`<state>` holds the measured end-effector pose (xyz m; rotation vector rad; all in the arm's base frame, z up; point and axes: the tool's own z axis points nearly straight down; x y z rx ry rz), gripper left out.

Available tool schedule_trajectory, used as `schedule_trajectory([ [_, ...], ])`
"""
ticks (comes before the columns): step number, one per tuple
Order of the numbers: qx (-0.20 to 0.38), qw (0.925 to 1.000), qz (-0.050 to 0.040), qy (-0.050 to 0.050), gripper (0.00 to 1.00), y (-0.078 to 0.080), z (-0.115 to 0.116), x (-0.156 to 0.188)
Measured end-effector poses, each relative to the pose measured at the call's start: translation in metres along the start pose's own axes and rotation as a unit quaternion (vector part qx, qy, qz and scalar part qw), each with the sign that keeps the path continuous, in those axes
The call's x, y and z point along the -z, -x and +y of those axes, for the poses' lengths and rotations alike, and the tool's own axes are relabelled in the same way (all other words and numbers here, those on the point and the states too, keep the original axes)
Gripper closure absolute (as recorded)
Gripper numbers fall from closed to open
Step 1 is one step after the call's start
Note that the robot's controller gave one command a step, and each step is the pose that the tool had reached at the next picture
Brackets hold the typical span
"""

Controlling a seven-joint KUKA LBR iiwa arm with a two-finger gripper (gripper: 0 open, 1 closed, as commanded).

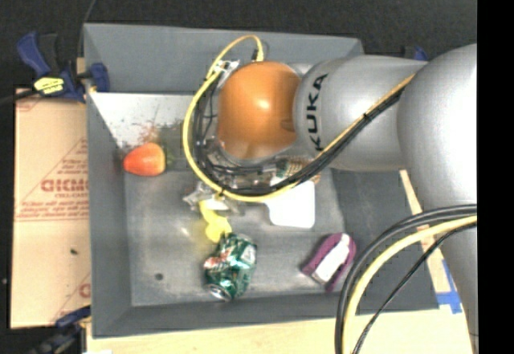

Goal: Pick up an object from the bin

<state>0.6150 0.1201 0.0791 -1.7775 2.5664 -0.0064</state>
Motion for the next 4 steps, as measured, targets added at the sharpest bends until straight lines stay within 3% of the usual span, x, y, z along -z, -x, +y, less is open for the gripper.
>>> schedule_trajectory([
  [1,-0.001,1.0000,-0.0001,0.000,1.00,0.000,0.000,0.011],
  [4,-0.005,1.0000,-0.0011,-0.001,1.00,0.001,-0.002,0.085],
])
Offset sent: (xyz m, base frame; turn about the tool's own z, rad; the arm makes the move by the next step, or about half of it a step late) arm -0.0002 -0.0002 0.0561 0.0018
